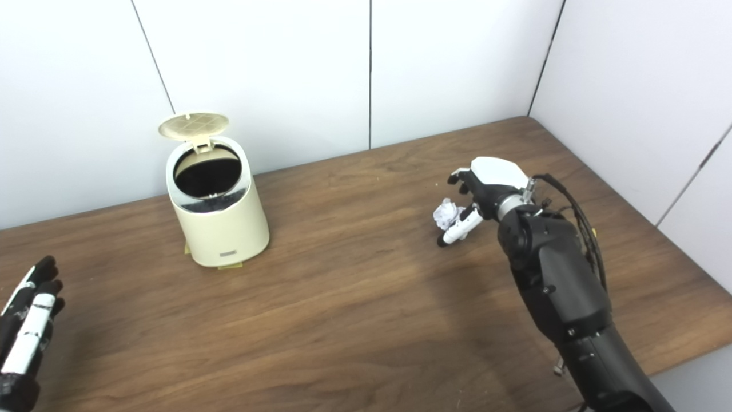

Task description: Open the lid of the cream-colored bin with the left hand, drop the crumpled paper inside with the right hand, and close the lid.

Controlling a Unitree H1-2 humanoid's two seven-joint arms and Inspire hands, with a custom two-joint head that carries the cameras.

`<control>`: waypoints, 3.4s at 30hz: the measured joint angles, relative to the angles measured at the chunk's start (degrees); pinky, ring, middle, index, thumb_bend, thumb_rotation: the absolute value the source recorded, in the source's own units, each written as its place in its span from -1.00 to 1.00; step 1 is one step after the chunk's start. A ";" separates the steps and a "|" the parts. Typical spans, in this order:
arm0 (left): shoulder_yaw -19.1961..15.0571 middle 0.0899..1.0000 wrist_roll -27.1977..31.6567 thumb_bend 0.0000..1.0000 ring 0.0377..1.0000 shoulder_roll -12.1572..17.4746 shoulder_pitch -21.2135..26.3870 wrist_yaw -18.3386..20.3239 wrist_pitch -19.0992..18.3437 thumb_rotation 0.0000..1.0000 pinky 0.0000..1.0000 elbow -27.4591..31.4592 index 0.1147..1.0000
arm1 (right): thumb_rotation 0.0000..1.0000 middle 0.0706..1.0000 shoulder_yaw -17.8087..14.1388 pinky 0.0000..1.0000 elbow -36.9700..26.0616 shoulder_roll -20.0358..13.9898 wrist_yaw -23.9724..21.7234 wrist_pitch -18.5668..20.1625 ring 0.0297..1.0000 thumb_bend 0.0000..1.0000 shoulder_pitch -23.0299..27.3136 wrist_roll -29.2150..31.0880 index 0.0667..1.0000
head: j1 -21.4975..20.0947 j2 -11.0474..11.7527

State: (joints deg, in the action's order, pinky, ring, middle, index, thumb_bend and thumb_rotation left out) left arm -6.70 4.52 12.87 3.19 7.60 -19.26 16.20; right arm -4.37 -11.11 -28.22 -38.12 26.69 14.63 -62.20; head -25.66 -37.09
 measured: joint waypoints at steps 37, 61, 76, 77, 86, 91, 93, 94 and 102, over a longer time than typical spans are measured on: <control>0.07 0.99 0.96 -0.44 1.00 0.98 0.89 0.22 -4.26 0.32 1.00 4.12 1.00 | -0.98 -0.09 -1.55 -0.11 1.63 4.84 8.96 -0.25 -0.11 0.09 -2.72 6.89 -0.08 | 3.07 0.18; 0.10 0.99 1.66 -0.45 1.00 1.05 1.41 0.28 -3.87 0.26 1.00 3.08 1.00 | -1.00 -0.11 2.26 -0.32 1.61 3.91 19.83 -0.69 -0.30 0.03 -3.69 14.56 -0.02 | 4.56 0.35; 1.77 0.94 -0.50 -0.11 1.00 -0.39 -0.71 -0.48 -3.79 0.31 1.00 3.10 1.00 | -1.00 -0.08 5.76 -0.26 -4.82 10.69 32.49 -11.03 -0.29 0.03 1.82 21.46 -0.01 | 18.18 2.20; 2.06 0.93 -0.80 -0.09 1.00 -0.75 -1.00 -0.54 -3.78 0.33 1.00 3.10 1.00 | -1.00 -0.08 6.50 -0.25 -4.83 11.34 33.08 -11.87 -0.29 0.03 2.76 21.51 -0.01 | 18.54 2.29; 3.74 0.93 -5.26 0.04 0.96 -2.81 -4.73 -2.45 0.03 0.48 1.00 1.42 1.00 | -1.00 -0.09 10.02 -0.11 -2.01 16.62 35.58 -15.87 -0.26 0.04 10.40 23.58 -0.04 | 26.45 3.96; 3.94 0.99 -5.91 0.08 1.00 -5.35 -4.98 -4.41 2.63 0.48 1.00 0.05 0.98 | -1.00 -0.09 11.62 -0.32 4.13 18.32 37.46 -19.94 -0.28 0.03 12.25 25.55 -0.01 | 27.68 4.92; 3.95 1.00 -5.89 0.07 1.00 -5.78 -5.00 -4.77 3.15 0.48 1.00 -0.23 0.98 | -1.00 -0.10 11.60 -0.33 6.01 18.43 38.32 -20.26 -0.29 0.03 13.00 25.69 -0.01 | 27.77 5.10; 3.97 1.00 -5.89 0.05 1.00 -5.92 -5.01 -4.88 3.65 0.49 1.00 -0.45 0.98 | -1.00 -0.11 11.63 -0.34 6.60 18.49 38.60 -20.30 -0.29 0.03 13.37 25.69 0.00 | 27.77 5.27; 4.65 0.94 -7.06 0.09 0.94 -6.81 -5.05 -5.80 6.72 0.48 1.00 -2.30 0.98 | -1.00 -0.10 13.34 -0.33 15.13 20.08 41.70 -23.02 -0.29 0.03 19.30 26.08 0.01 | 27.60 6.06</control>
State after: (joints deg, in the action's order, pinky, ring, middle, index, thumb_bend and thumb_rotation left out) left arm -2.05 -2.54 6.06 -1.86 1.80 -12.54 13.90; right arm 8.98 4.02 -8.14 3.58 3.66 33.93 -36.12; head 1.94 -31.03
